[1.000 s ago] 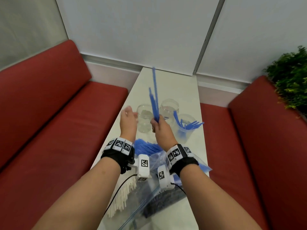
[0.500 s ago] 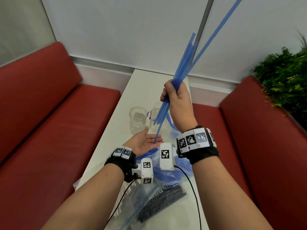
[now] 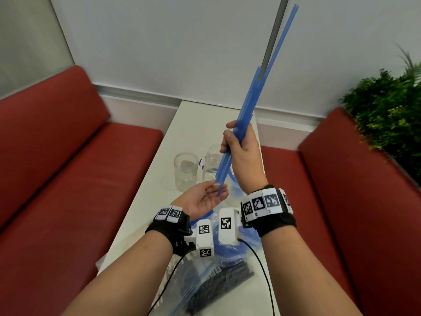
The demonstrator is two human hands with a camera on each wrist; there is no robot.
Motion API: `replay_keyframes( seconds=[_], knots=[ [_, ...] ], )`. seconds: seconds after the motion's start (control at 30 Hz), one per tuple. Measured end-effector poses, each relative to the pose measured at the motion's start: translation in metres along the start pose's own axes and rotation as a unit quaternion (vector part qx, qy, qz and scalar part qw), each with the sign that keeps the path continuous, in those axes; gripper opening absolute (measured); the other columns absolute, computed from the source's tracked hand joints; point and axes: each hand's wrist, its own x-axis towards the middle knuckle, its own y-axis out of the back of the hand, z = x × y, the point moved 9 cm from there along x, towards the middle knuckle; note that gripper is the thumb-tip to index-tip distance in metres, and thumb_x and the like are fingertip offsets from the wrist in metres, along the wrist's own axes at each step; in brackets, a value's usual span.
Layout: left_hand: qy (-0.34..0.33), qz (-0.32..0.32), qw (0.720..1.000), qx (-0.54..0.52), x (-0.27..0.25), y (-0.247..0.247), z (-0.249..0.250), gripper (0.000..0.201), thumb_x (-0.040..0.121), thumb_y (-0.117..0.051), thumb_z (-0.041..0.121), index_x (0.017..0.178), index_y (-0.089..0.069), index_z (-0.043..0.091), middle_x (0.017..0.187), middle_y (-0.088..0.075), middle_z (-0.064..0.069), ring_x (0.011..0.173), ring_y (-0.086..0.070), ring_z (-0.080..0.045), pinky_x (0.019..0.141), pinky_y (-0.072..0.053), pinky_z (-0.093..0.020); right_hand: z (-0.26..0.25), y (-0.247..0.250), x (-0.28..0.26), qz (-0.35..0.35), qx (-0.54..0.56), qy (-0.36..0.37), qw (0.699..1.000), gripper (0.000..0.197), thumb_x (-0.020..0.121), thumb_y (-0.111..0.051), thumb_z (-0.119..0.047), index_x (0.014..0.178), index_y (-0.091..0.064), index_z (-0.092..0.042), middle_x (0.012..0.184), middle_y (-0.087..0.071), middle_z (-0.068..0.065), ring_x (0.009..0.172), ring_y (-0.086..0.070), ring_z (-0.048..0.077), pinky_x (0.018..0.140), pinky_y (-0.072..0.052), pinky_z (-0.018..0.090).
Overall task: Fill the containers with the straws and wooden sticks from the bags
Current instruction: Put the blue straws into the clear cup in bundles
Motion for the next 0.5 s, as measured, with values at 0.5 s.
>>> replay_keyframes(
  seconds=[0.5],
  knots=[
    [0.023, -0.014, 0.999, 0.027, -0.013, -0.022, -0.010, 0.035, 0.097, -0.054, 0.014, 0.085, -0.072, -0.013, 0.079, -0.068, -0.021, 0.065, -0.069, -0.026, 0.056, -0.059, -0.028, 0.014, 0.002, -0.013, -0.010, 0.041, -0.052, 0.998, 0.020, 0.091, -0.073, -0.029, 0.090, -0.058, -0.016, 0.070, -0.057, -0.003, 0.068, -0.058, 0.017, 0.072, -0.051, 0.028]
  ],
)
